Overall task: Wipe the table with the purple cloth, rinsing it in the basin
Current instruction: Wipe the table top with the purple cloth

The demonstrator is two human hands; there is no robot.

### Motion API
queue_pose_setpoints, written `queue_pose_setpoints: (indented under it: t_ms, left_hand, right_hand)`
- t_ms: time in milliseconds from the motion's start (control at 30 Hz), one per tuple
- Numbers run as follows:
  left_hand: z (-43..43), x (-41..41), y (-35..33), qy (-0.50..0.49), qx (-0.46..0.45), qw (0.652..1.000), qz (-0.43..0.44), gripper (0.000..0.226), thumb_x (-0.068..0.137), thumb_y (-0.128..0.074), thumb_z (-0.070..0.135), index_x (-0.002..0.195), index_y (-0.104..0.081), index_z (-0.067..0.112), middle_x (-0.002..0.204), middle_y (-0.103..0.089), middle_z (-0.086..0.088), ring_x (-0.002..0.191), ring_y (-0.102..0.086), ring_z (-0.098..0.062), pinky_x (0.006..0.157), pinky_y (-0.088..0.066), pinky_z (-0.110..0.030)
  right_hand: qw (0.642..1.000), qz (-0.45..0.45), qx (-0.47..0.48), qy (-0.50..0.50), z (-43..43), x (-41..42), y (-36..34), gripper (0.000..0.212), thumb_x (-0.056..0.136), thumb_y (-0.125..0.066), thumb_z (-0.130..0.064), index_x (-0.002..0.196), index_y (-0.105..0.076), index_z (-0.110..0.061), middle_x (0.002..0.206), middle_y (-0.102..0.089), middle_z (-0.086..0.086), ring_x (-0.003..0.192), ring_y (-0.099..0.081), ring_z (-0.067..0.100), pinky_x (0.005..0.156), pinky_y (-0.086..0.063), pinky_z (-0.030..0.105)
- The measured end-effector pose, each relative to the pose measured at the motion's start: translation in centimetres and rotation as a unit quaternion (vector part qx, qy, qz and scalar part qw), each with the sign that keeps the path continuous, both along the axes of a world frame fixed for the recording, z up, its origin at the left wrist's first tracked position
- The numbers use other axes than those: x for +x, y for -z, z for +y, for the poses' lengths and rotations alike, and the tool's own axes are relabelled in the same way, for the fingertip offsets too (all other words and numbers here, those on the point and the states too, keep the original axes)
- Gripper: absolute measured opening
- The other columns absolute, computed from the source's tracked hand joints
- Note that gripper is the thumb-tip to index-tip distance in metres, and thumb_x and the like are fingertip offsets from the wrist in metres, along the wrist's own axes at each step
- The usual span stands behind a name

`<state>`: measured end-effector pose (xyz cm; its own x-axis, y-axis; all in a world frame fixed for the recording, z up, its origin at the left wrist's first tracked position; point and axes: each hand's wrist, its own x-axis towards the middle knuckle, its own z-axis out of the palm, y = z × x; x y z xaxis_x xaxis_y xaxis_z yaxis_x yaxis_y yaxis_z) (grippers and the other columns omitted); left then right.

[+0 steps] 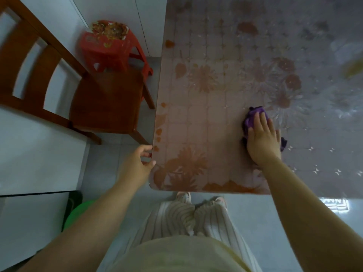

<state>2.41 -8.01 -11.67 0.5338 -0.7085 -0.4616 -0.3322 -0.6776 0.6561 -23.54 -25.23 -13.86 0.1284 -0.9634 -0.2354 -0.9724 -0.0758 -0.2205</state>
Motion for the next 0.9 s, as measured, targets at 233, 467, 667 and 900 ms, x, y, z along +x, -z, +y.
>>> queue_pose_setpoints:
  t_ms: [233, 467, 667, 900]
  left_hand:
    - [-0.2, -0.3, -0.6, -0.051, -0.001, 0.997, 0.055, 0.045, 0.093, -0.040, 0.008, 0.136, -0.033, 0.017, 0.118, -0.055, -0.011, 0.109, -0.054, -0.030, 0.098, -0.041, -0.044]
    - [-0.2, -3.5, -0.6, 0.028, 0.000, 0.997, -0.075, 0.054, 0.091, -0.047, 0.022, 0.141, -0.024, 0.020, 0.144, -0.034, -0.016, 0.130, -0.035, -0.032, 0.107, -0.029, -0.043]
    - [-0.2, -8.6, 0.0, 0.147, 0.031, 0.966, -0.209, 0.063, 0.088, -0.050, 0.036, 0.142, -0.018, 0.031, 0.152, -0.017, -0.011, 0.139, -0.014, -0.032, 0.112, -0.015, -0.053]
    - [0.5, -15.3, -0.9, 0.114, 0.013, 0.971, -0.208, 0.069, 0.087, -0.053, 0.036, 0.143, -0.015, 0.021, 0.148, -0.027, -0.014, 0.136, -0.020, -0.036, 0.112, -0.007, -0.051]
  right_hand:
    - [0.938, -0.047, 0.018, -0.342, 8.5, 16.9, 0.0, 0.056, 0.100, -0.025, -0.033, 0.148, 0.003, -0.023, 0.157, 0.006, -0.002, 0.144, 0.007, 0.022, 0.110, 0.013, 0.038]
    - [0.899, -0.055, 0.006, -0.435, 12.9, 8.7, 0.4, 0.050, 0.098, -0.022, -0.034, 0.147, -0.012, -0.028, 0.156, -0.013, -0.004, 0.144, -0.009, 0.018, 0.116, -0.003, 0.042]
    - [0.986, 0.012, -0.036, -0.164, 5.6, -9.4, 0.8, 0.056, 0.089, -0.027, -0.040, 0.142, -0.034, -0.021, 0.147, -0.038, 0.004, 0.132, -0.040, 0.028, 0.107, -0.028, 0.051]
    - [0.986, -0.054, 0.032, -0.153, 4.4, -3.7, 0.0, 0.060, 0.097, -0.035, -0.034, 0.148, -0.006, -0.021, 0.158, -0.002, 0.003, 0.145, -0.003, 0.024, 0.116, -0.001, 0.042]
